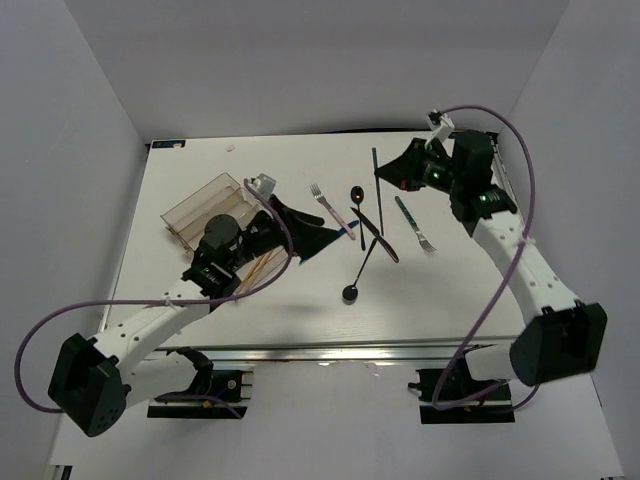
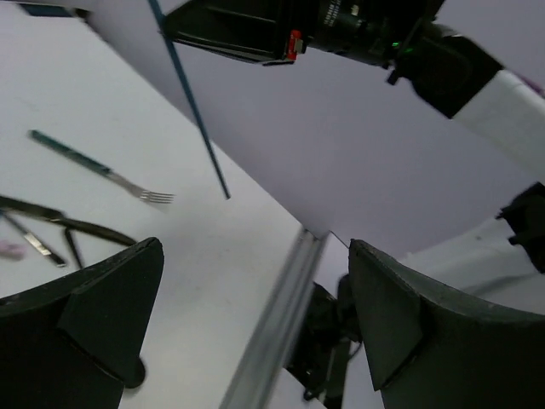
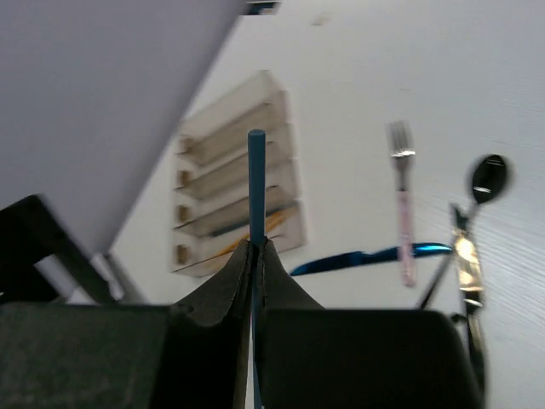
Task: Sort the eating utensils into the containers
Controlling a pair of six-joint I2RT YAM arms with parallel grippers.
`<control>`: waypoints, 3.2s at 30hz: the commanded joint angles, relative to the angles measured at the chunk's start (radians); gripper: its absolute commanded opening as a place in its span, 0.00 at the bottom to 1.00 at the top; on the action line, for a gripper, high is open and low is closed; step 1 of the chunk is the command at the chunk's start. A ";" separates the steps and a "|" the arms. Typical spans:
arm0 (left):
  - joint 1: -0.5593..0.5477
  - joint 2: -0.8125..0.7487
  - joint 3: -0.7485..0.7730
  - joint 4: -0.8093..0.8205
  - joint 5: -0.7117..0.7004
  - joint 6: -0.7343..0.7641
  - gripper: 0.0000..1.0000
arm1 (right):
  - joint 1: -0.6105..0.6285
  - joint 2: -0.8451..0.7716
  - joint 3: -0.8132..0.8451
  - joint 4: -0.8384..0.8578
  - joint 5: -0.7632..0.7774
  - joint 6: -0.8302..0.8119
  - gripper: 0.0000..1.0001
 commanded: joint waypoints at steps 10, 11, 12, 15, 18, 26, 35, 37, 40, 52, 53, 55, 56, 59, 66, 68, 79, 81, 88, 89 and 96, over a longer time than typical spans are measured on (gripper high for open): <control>-0.141 0.124 0.137 0.088 0.079 0.047 0.84 | 0.092 -0.239 -0.341 0.645 -0.325 0.489 0.00; -0.144 0.129 0.138 0.091 0.070 0.050 0.81 | 0.111 -0.239 -0.338 0.650 -0.327 0.492 0.00; -0.144 0.132 0.142 0.082 0.062 0.052 0.80 | 0.120 -0.239 -0.335 0.652 -0.324 0.493 0.00; -0.147 0.136 0.146 0.077 0.041 0.059 0.73 | 0.158 -0.238 -0.325 0.650 -0.304 0.490 0.00; -0.147 0.138 0.160 0.054 0.026 0.073 0.66 | 0.189 -0.235 -0.322 0.655 -0.282 0.489 0.00; -0.148 0.141 0.269 -0.147 -0.040 0.176 0.00 | 0.215 -0.235 -0.350 0.696 -0.262 0.493 0.00; -0.148 0.211 0.470 -1.009 -0.976 0.718 0.00 | -0.050 -0.357 -0.334 0.140 -0.057 0.225 0.89; -0.147 0.248 0.416 -1.026 -1.146 0.774 0.00 | -0.091 -0.394 -0.359 0.095 -0.051 0.184 0.89; -0.129 0.326 0.330 -0.968 -1.341 0.842 0.00 | -0.115 -0.425 -0.394 0.078 -0.060 0.162 0.89; 0.028 0.402 0.244 -0.762 -1.061 0.906 0.00 | -0.128 -0.492 -0.405 -0.020 -0.057 0.065 0.89; 0.028 0.403 0.241 -0.764 -1.042 0.899 0.00 | -0.130 -0.494 -0.405 -0.020 -0.055 0.064 0.89; 0.028 0.405 0.229 -0.756 -1.006 0.885 0.00 | -0.130 -0.491 -0.407 -0.017 -0.060 0.064 0.89; 0.028 0.409 0.221 -0.762 -0.996 0.882 0.00 | -0.131 -0.488 -0.407 -0.014 -0.061 0.068 0.89; 0.028 0.422 0.234 -0.802 -0.947 0.865 0.00 | -0.130 -0.486 -0.414 0.000 -0.066 0.076 0.89; 0.028 0.408 0.238 -0.857 -0.886 0.839 0.14 | -0.131 -0.476 -0.422 0.020 -0.074 0.096 0.89; 0.028 0.402 0.238 -0.875 -0.878 0.834 0.21 | -0.130 -0.474 -0.424 0.023 -0.074 0.094 0.89; 0.028 0.284 0.264 -0.949 -0.765 0.811 0.64 | -0.130 -0.405 -0.404 0.017 -0.072 0.070 0.89; 0.028 0.256 0.270 -0.958 -0.783 0.800 0.73 | -0.131 -0.379 -0.401 0.014 -0.071 0.058 0.89; 0.028 0.100 0.326 -0.998 -0.980 0.571 0.98 | -0.128 -0.169 -0.276 -0.208 0.202 -0.119 0.89; 0.030 0.057 0.323 -0.998 -1.031 0.534 0.98 | -0.130 -0.091 -0.234 -0.238 0.233 -0.146 0.89; 0.030 -0.167 0.203 -0.968 -0.954 0.358 0.98 | -0.130 0.279 -0.025 -0.371 0.452 -0.264 0.82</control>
